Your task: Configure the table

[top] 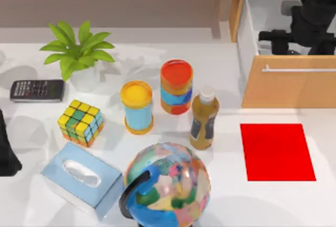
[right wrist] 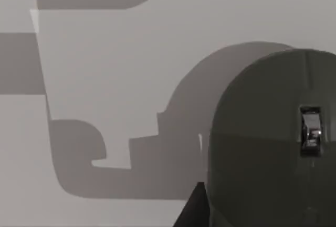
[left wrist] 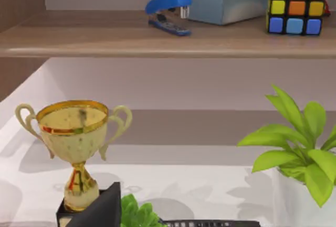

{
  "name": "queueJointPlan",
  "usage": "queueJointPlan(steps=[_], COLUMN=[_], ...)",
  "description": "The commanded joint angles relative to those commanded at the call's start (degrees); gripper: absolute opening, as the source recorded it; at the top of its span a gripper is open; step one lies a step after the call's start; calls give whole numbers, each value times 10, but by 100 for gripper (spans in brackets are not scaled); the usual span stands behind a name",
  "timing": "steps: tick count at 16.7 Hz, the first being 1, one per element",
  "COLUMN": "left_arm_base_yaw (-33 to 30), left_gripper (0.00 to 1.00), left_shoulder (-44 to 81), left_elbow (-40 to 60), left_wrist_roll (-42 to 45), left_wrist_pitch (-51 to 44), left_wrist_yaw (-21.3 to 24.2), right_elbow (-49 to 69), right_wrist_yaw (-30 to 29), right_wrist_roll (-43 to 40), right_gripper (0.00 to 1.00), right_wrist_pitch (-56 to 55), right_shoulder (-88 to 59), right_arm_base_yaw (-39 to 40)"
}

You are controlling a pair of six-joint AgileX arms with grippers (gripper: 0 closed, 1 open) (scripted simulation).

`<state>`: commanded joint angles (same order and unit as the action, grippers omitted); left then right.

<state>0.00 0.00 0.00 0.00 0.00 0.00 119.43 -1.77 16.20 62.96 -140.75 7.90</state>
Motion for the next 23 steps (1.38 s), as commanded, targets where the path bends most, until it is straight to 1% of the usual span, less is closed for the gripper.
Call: queueJointPlan(steps=[5, 9, 16, 19, 23], left_arm_base_yaw=[0, 0, 0, 0, 0], left_gripper=[100, 100, 100, 100, 100], left_shoulder=[0, 0, 0, 0, 0], left_elbow=[0, 0, 0, 0, 0], left_wrist_roll=[0, 0, 0, 0, 0], left_wrist_pitch=[0, 0, 0, 0, 0], left_wrist_yaw=[0, 0, 0, 0, 0], right_elbow=[0, -9, -69, -111, -195], right_wrist_yaw=[0, -3, -3, 3, 13], right_wrist_roll=[1, 5, 28, 41, 57], right_gripper=[0, 0, 0, 0, 0], right_wrist_pitch=[0, 15, -5, -22, -38], right_shoulder=[0, 38, 197, 273, 358], right_arm_base_yaw=[2, 3, 27, 56, 104])
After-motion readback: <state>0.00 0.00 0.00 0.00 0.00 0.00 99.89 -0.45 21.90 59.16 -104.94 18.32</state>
